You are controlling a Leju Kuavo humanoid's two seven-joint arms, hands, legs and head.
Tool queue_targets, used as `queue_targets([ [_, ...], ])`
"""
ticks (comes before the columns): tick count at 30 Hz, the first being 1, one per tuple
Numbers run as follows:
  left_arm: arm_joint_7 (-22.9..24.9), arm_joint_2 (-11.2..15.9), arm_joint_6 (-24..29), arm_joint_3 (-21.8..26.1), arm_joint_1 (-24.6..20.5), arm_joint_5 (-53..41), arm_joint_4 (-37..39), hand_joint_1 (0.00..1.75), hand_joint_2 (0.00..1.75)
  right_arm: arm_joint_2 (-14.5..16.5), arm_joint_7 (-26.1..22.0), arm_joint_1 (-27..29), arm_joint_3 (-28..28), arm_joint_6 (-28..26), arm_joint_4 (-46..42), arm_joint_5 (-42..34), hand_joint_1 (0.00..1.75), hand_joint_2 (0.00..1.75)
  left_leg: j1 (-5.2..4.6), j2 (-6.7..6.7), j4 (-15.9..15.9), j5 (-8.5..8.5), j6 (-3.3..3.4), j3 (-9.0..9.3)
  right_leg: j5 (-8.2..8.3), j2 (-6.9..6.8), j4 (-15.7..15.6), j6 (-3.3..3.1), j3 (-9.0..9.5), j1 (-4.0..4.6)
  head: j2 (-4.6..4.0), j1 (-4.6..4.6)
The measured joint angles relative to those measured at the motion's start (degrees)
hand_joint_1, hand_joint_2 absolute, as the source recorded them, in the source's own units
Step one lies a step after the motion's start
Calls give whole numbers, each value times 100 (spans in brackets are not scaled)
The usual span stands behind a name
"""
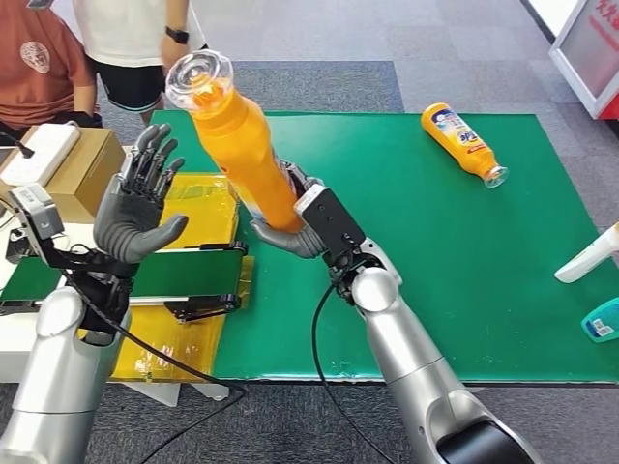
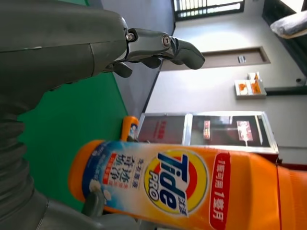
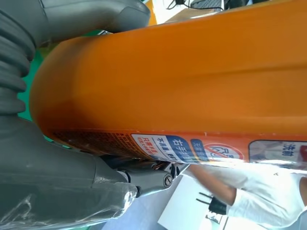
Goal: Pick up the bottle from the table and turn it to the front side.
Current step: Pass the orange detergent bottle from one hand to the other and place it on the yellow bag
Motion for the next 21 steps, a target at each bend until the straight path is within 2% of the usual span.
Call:
queue_targets([
  [5, 44, -35, -33, -501, -135, 187, 162, 0, 175, 45, -20, -41, 49, -1, 114, -9, 175, 175, 0, 1, 0, 0, 0, -1, 0, 2, 1, -1, 0, 0, 0, -1],
  [15, 131, -46, -68, -936, -275, 390, 356, 0, 175, 54, -57, -94, 95, -36, 257, -10, 175, 175, 0, 0, 0, 1, 0, -2, 1, 0, 0, 0, 0, 0, 0, 0],
  [21, 149, -42, 188, -1204, -458, 404, 480, 0, 175, 56, -106, -95, 161, -54, 291, -5, 175, 175, 0, 0, 0, 1, 0, -2, 2, 1, 1, 1, 0, 0, 0, 0],
])
